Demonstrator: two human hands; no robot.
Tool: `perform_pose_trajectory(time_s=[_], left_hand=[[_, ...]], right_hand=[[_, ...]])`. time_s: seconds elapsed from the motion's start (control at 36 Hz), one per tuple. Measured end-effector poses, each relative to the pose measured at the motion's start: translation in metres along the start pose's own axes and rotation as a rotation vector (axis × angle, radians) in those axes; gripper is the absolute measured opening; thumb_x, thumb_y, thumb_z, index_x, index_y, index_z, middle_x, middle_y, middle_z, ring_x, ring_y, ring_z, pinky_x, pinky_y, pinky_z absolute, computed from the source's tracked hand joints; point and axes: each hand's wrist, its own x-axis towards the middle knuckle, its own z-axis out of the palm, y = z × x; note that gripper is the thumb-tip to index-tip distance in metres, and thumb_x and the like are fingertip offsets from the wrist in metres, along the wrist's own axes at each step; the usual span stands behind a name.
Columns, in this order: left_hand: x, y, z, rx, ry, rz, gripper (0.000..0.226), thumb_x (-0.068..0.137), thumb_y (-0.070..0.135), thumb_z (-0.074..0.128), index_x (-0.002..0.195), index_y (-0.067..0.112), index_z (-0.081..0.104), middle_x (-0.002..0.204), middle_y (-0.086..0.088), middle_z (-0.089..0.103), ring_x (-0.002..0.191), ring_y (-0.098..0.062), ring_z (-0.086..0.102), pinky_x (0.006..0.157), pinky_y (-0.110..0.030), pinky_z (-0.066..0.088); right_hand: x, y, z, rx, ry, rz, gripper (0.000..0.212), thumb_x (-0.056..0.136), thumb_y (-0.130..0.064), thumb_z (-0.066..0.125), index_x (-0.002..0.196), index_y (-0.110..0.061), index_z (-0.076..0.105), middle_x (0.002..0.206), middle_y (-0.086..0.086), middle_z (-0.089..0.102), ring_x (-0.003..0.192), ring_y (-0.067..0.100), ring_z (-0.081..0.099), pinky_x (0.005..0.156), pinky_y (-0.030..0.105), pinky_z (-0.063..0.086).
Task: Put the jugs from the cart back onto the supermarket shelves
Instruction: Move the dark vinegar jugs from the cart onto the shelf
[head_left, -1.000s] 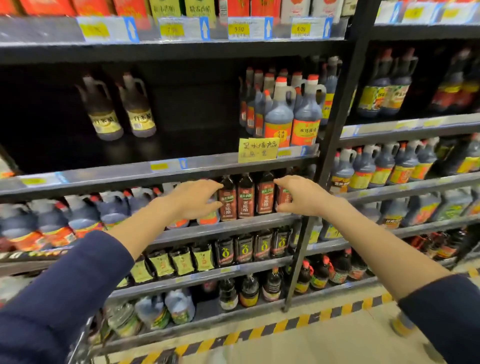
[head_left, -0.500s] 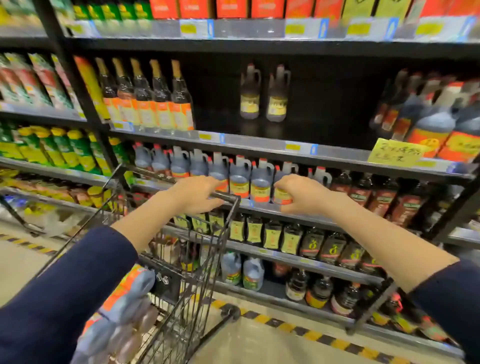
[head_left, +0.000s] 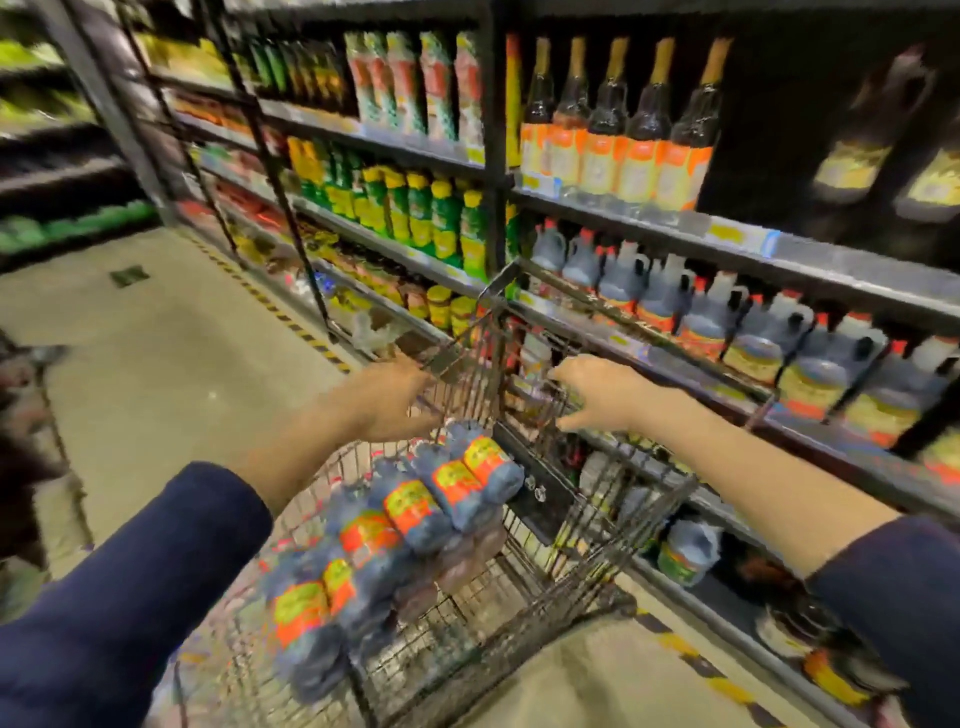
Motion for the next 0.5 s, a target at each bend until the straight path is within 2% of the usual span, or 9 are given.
perform_pose_trajectory(time_s=[0.14, 0.25, 0.31, 0.39, 0.5], left_hand=[[-0.033, -0.042, 0.036, -0.086, -0.095, -0.156, 0.065, 0.088, 0.055, 0.052, 0.139, 0.015, 0.043, 0.136, -0.012, 0.053, 0.123, -0.030, 0.051, 0.100, -0.039, 0.042], [-0.055, -0.058, 0.058, -0.116, -0.152, -0.260, 0.071, 0.084, 0.064, 0.049, 0.134, 0.014, 0.047, 0.133, -0.010, 0.055, 0.121, -0.029, 0.052, 0.097, -0.037, 0.043], [-0.063, -0.061, 0.070, -0.125, -0.189, -0.291, 0.068, 0.086, 0.062, 0.050, 0.134, 0.013, 0.048, 0.133, -0.010, 0.055, 0.121, -0.028, 0.052, 0.097, -0.036, 0.044], [-0.072, -0.063, 0.085, -0.162, -0.237, -0.363, 0.078, 0.080, 0.069, 0.041, 0.135, 0.014, 0.047, 0.135, -0.008, 0.054, 0.121, -0.029, 0.053, 0.096, -0.036, 0.045], [-0.078, -0.064, 0.102, -0.195, -0.268, -0.431, 0.074, 0.082, 0.067, 0.046, 0.134, 0.014, 0.048, 0.134, -0.006, 0.055, 0.120, -0.027, 0.054, 0.094, -0.037, 0.047]], right_hand=[[0.038, -0.038, 0.009, -0.005, -0.063, -0.122, 0.067, 0.088, -0.046, 0.059, 0.138, -0.007, 0.038, 0.141, 0.014, 0.042, 0.129, 0.030, 0.039, 0.103, 0.043, 0.040], [0.061, -0.059, 0.017, 0.004, -0.115, -0.180, 0.064, 0.086, -0.044, 0.062, 0.132, -0.003, 0.044, 0.136, 0.017, 0.046, 0.124, 0.032, 0.045, 0.100, 0.046, 0.042], [0.069, -0.068, 0.020, 0.022, -0.112, -0.230, 0.058, 0.083, -0.040, 0.063, 0.125, -0.002, 0.049, 0.128, 0.016, 0.052, 0.119, 0.032, 0.049, 0.095, 0.044, 0.045], [0.085, -0.078, 0.029, 0.053, -0.112, -0.298, 0.042, 0.079, -0.037, 0.066, 0.104, -0.006, 0.053, 0.107, 0.009, 0.057, 0.104, 0.030, 0.055, 0.076, 0.036, 0.047], [0.113, -0.085, 0.045, 0.058, -0.153, -0.401, 0.044, 0.072, -0.037, 0.067, 0.104, -0.008, 0.057, 0.106, 0.011, 0.060, 0.100, 0.031, 0.057, 0.079, 0.039, 0.050]])
